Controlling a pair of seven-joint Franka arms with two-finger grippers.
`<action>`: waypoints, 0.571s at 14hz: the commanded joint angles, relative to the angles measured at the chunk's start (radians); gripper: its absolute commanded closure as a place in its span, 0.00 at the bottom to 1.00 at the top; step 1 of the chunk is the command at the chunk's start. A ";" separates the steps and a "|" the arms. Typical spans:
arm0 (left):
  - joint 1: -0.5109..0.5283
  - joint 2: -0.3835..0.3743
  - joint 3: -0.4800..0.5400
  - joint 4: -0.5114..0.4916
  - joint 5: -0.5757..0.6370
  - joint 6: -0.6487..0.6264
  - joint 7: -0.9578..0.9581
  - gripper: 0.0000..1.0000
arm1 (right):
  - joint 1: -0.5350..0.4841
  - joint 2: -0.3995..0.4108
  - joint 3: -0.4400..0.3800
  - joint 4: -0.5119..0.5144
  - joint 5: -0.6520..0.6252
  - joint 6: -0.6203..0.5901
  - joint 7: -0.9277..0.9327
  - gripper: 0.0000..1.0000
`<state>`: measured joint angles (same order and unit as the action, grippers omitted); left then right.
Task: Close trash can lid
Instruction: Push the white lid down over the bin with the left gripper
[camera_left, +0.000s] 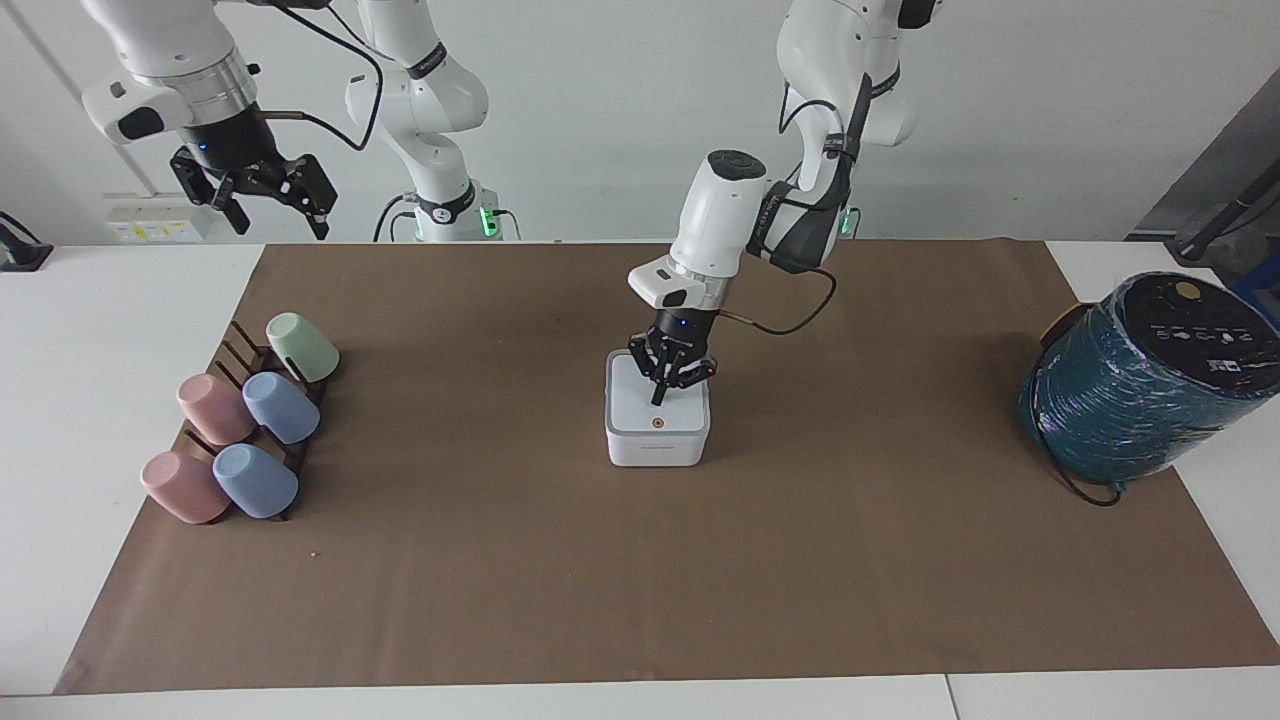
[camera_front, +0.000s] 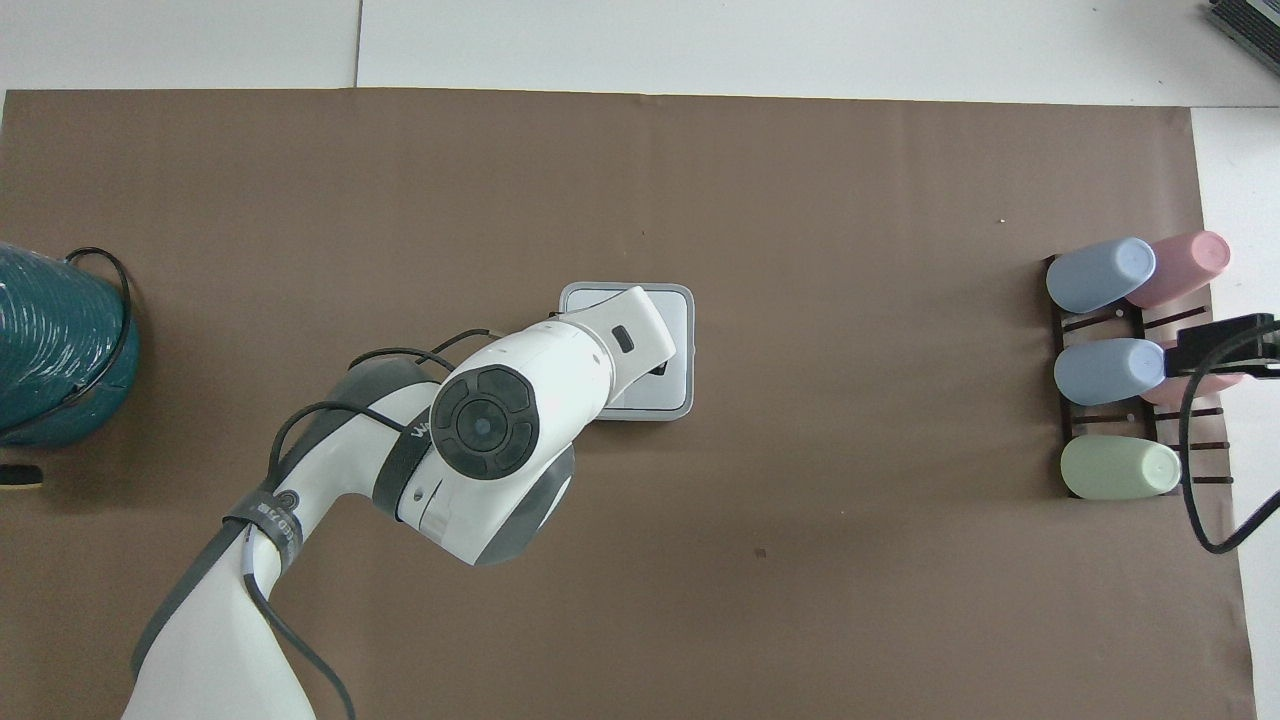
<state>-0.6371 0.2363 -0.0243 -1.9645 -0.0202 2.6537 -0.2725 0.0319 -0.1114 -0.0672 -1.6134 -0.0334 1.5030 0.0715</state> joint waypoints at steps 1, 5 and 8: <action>-0.003 0.054 0.000 0.016 0.005 0.014 -0.014 0.99 | -0.006 -0.027 0.006 -0.031 -0.002 0.013 0.002 0.00; -0.001 -0.008 0.003 0.050 0.005 -0.139 -0.019 0.95 | -0.006 -0.027 0.006 -0.031 -0.002 0.013 0.001 0.00; 0.002 -0.083 0.012 0.050 0.005 -0.260 -0.020 0.95 | -0.006 -0.027 0.006 -0.031 -0.002 0.013 0.001 0.00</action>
<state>-0.6369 0.2151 -0.0203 -1.9090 -0.0202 2.4854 -0.2765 0.0319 -0.1114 -0.0672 -1.6134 -0.0334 1.5030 0.0715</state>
